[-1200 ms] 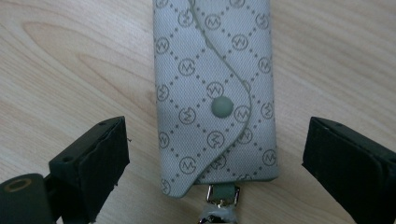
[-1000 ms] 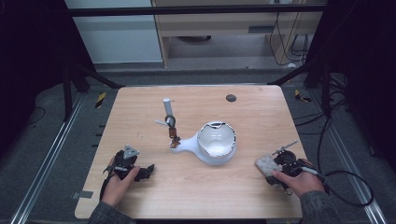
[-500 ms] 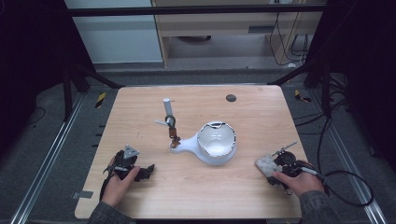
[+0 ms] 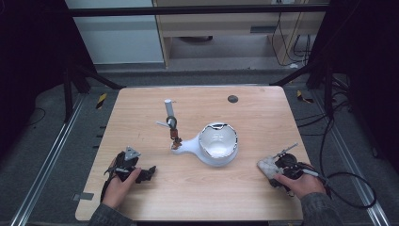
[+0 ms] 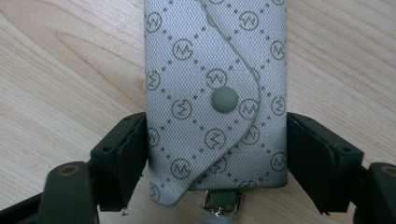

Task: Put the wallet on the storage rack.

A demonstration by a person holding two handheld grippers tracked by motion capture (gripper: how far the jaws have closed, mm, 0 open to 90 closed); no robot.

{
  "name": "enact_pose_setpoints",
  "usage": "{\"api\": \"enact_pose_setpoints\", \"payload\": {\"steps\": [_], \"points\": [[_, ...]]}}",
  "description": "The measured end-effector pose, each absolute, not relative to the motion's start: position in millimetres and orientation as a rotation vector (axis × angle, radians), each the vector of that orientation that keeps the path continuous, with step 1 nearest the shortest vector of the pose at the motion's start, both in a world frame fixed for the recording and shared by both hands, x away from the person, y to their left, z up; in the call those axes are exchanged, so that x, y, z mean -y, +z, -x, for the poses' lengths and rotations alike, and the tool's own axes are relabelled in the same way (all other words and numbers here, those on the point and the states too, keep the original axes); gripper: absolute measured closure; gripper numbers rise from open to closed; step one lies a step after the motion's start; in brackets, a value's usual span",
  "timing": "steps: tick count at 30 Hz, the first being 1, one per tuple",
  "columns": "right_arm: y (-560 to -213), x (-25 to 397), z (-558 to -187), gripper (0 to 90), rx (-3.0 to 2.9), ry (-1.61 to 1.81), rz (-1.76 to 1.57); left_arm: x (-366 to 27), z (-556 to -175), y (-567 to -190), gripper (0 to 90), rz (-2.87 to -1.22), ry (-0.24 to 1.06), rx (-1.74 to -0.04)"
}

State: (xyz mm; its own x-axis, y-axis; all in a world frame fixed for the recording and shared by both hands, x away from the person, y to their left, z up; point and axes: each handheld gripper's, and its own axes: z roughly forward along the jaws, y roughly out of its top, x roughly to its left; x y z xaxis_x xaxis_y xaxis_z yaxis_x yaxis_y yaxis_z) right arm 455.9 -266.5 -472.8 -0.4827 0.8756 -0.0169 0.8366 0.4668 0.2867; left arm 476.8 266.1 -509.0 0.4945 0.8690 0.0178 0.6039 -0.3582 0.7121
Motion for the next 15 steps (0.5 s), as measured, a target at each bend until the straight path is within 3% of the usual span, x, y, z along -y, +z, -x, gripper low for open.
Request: {"api": "enact_pose_setpoints", "payload": {"steps": [15], "points": [[-470.0, 263.9, -455.8, 29.7, -2.576, 0.327, -1.452, -266.1, -476.9, -508.9, 0.0, -2.097, 0.524, -1.198]]}}
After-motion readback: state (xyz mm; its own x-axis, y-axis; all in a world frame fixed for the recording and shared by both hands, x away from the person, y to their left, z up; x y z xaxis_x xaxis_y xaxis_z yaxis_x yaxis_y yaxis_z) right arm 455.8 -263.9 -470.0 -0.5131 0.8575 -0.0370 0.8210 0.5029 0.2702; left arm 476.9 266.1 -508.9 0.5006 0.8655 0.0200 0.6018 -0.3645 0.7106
